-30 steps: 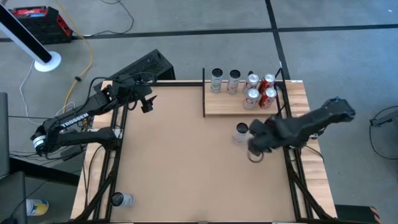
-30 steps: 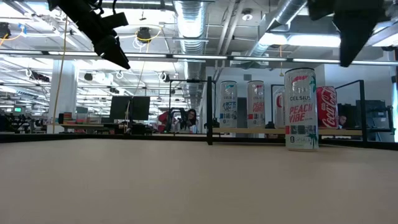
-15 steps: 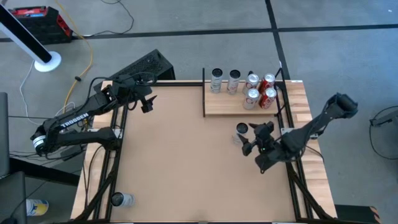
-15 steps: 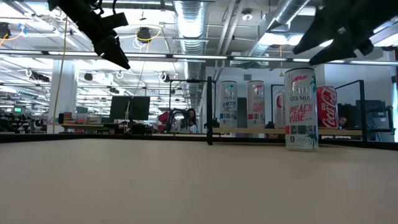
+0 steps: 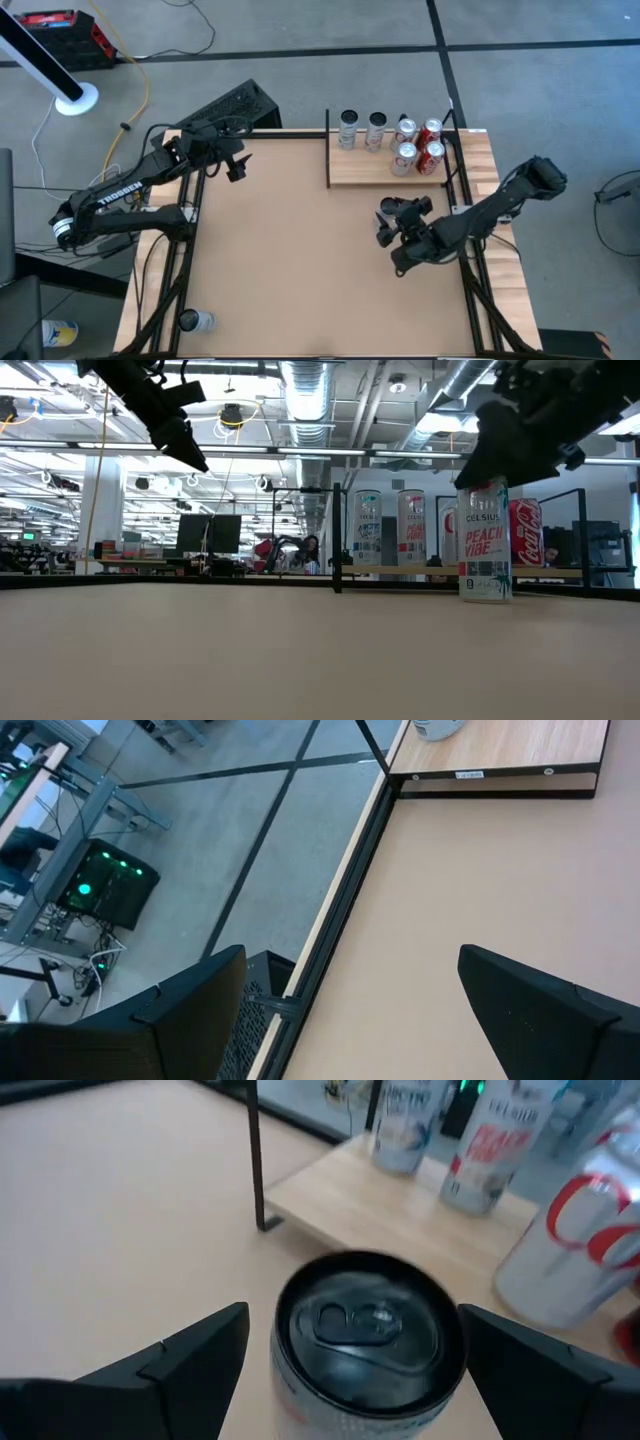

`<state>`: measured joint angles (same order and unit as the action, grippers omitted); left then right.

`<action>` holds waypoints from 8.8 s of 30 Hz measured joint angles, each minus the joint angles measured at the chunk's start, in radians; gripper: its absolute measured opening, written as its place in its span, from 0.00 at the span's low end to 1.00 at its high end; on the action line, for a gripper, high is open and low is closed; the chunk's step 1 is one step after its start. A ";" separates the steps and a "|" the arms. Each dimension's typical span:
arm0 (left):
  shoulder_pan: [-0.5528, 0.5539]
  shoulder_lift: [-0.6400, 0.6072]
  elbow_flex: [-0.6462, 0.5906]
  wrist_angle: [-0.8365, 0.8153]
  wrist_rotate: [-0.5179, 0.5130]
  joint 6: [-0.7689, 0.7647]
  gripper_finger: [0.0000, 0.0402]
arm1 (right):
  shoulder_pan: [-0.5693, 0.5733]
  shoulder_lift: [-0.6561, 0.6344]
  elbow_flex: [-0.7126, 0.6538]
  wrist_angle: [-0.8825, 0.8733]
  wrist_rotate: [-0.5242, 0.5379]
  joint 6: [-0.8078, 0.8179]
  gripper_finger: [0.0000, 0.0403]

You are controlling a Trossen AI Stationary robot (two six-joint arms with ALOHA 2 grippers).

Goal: Place canned beverage on shelf
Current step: Put the white and pink soda can on the shelf and align it with the other white and pink soda can, then put the white and blue soda can on the shelf and align it with the other white and blue soda can

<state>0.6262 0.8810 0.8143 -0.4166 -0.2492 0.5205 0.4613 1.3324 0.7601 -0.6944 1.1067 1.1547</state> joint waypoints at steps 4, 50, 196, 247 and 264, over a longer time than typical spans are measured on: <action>0.000 0.000 0.000 -0.015 -0.001 -0.009 0.87 | -0.011 0.012 0.005 0.000 -0.019 0.004 0.91; 0.000 0.000 0.000 -0.037 0.006 -0.044 0.87 | -0.936 -0.131 0.048 0.567 -0.904 -1.182 0.68; -1.563 0.607 0.675 -0.866 0.229 -1.944 0.87 | 0.006 0.238 0.167 0.388 -0.404 -0.778 0.08; -1.533 0.724 0.489 -0.784 0.666 -1.987 0.87 | 0.009 0.238 0.168 0.381 -0.456 -0.850 0.08; -1.503 0.723 0.468 -0.768 0.709 -1.901 0.61 | 0.008 0.238 0.168 0.381 -0.456 -0.852 0.07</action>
<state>-0.8773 1.6035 1.2819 -1.1851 0.4600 -1.3810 0.4694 1.5707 0.9283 -0.3130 0.6510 0.3026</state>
